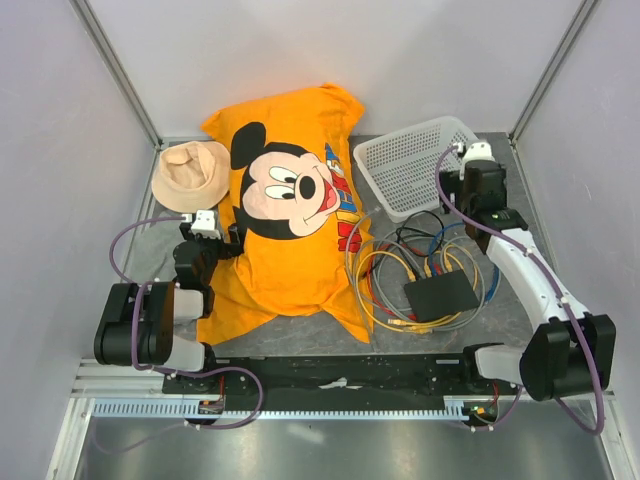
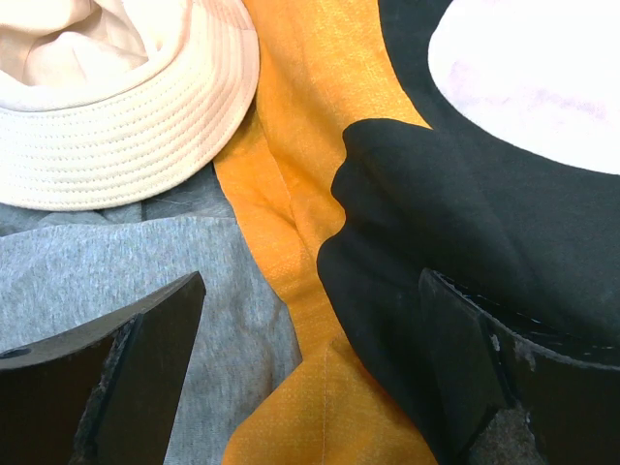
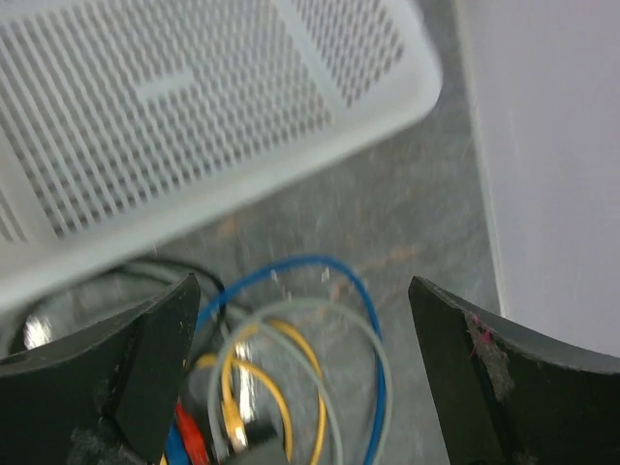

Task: Pull the plug from the switch port

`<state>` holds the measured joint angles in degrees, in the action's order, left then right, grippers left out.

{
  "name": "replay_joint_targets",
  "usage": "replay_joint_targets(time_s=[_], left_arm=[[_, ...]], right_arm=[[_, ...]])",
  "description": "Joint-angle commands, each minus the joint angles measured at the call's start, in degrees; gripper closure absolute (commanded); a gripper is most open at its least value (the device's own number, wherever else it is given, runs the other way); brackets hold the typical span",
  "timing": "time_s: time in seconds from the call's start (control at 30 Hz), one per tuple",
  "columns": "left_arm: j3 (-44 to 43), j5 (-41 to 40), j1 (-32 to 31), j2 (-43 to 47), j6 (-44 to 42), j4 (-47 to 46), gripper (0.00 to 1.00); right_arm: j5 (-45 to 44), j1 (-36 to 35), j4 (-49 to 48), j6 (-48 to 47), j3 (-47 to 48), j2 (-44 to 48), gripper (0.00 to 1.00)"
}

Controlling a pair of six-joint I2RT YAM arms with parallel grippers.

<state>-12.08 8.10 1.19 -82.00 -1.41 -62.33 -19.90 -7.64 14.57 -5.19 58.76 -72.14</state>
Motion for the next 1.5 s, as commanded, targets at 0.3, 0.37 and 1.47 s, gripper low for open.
replay_joint_targets(time_s=[0.3,0.37,1.47], left_arm=[[-1.2,1.1,-0.3,-0.4,0.9,-1.5,0.01],[-1.2,1.0,-0.3,-0.4,0.9,-1.5,0.01],[-49.8,23.1,-25.7,-2.1,-2.2,84.4,0.61]], right_arm=[[19.7,-0.1,7.7,-8.7,7.0,-3.8,0.02],[23.6,0.0,7.5,-8.5,8.5,-5.5,0.02],[28.7,2.3,28.7,-14.5,11.4,-1.3,0.02]])
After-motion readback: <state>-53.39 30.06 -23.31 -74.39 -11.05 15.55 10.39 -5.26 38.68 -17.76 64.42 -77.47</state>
